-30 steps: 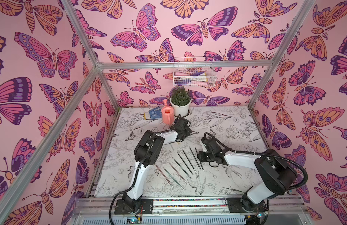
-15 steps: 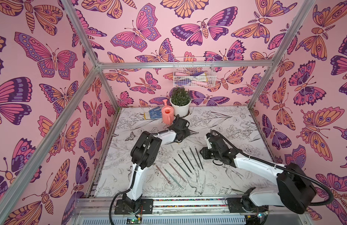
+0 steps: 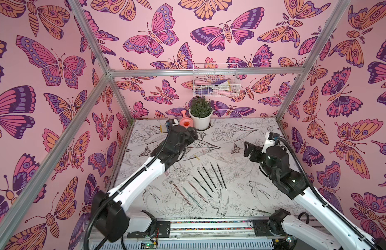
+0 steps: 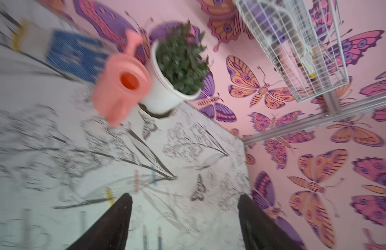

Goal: Remove the protective cover of the pencils
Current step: Reset both arms

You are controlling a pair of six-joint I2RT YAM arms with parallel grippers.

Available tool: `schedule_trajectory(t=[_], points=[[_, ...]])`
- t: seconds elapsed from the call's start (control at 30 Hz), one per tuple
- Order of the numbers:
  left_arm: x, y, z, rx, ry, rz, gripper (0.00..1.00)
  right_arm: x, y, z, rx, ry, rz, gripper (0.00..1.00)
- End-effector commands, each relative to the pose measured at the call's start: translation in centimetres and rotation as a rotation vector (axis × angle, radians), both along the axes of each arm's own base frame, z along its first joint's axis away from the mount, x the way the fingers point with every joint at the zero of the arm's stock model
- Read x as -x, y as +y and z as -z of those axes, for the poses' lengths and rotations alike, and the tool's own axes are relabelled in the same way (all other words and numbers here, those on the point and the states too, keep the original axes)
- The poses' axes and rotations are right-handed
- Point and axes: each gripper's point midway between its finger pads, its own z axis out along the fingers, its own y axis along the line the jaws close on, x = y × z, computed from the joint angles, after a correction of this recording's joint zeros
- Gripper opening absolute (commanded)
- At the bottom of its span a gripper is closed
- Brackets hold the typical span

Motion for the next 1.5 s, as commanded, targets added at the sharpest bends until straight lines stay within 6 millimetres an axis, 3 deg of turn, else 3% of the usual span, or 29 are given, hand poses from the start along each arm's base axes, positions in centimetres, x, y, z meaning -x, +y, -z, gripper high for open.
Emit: schedule_trajectory(t=[0.0, 0.03, 0.07, 0.13, 0.17, 0.23, 0.3, 0.37, 0.4, 0.53, 0.57, 0.7, 0.83, 0.9, 0.97, 1.0, 1.03, 1.07, 1.13, 1.2, 1.3, 1.47], points=[[1.6, 8.0, 2.8, -0.460, -0.113, -0.221, 0.77, -0.5, -3.9, 0.2, 0.278, -0.092, 0.145, 0.99], [2.4, 9.0, 3.5, -0.593, -0.184, -0.211, 0.81, -0.9, -4.8, 1.5, 0.329, -0.102, 0.171, 0.99], [3.5, 10.0, 4.7, -0.689, -0.209, -0.212, 0.99, -1.2, -5.4, 2.6, 0.345, -0.105, 0.185, 0.99], [5.7, 13.0, 6.0, -0.665, -0.290, -0.296, 1.00, -2.4, -6.7, 5.6, 0.344, -0.110, 0.196, 0.99], [7.2, 14.9, 7.9, -0.674, -0.274, -0.328, 1.00, -3.0, -7.4, 7.1, 0.344, -0.096, 0.203, 1.00], [9.1, 18.0, 9.8, -0.680, -0.257, -0.402, 1.00, -3.8, -9.3, 9.7, 0.352, -0.026, 0.266, 0.99], [10.4, 20.0, 10.5, -0.669, -0.270, -0.472, 1.00, -4.2, -10.1, 11.9, 0.367, 0.043, 0.293, 0.99], [10.7, 20.7, 11.4, -0.681, -0.249, -0.487, 1.00, -4.7, -10.8, 13.4, 0.383, 0.069, 0.313, 1.00], [11.0, 21.6, 11.6, -0.768, -0.222, -0.508, 1.00, -4.9, -11.0, 13.8, 0.382, 0.076, 0.321, 1.00], [10.0, 24.4, 15.1, -0.747, -0.071, -0.587, 1.00, -6.7, -11.0, 16.5, 0.373, 0.124, 0.290, 1.00], [9.7, 25.0, 14.7, -0.760, -0.061, -0.636, 1.00, -7.2, -10.8, 16.6, 0.380, 0.125, 0.277, 1.00], [7.1, 22.7, 15.0, -0.797, -0.090, -0.470, 0.99, -7.5, -10.3, 16.6, 0.381, 0.094, 0.240, 0.99], [4.8, 22.9, 14.9, -0.854, -0.138, -0.467, 1.00, -8.4, -11.5, 18.2, 0.325, 0.083, 0.254, 0.99], [3.4, 23.1, 15.6, -0.897, -0.038, -0.456, 1.00, -8.5, -11.5, 18.8, 0.315, 0.099, 0.240, 0.99], [1.9, 21.2, 17.4, -0.885, 0.020, -0.265, 0.94, -8.9, -10.4, 19.2, 0.323, 0.095, 0.168, 1.00], [0.5, 19.6, 16.7, -0.853, -0.031, -0.184, 0.92, -8.9, -10.4, 19.2, 0.322, 0.092, 0.168, 1.00], [0.1, 17.7, 16.7, -0.793, -0.094, -0.101, 0.93, -8.9, -10.3, 19.2, 0.322, 0.095, 0.165, 1.00], [0.7, 16.9, 18.0, -0.807, -0.126, -0.034, 0.94, -8.8, -10.3, 19.2, 0.323, 0.098, 0.164, 1.00], [1.0, 20.0, 18.8, -0.752, -0.149, -0.206, 0.98, -8.7, -10.4, 19.1, 0.324, 0.087, 0.169, 0.99], [1.5, 21.4, 19.7, -0.651, -0.118, -0.216, 0.99, -8.7, -10.7, 19.2, 0.321, 0.090, 0.186, 0.99], [-1.0, 21.0, 19.8, -0.720, -0.024, -0.188, 0.99, -8.7, -10.8, 19.3, 0.318, 0.099, 0.192, 0.99], [-1.0, 20.5, 19.4, -0.749, -0.052, -0.189, 0.99, -8.8, -10.8, 19.3, 0.317, 0.099, 0.192, 0.99]])
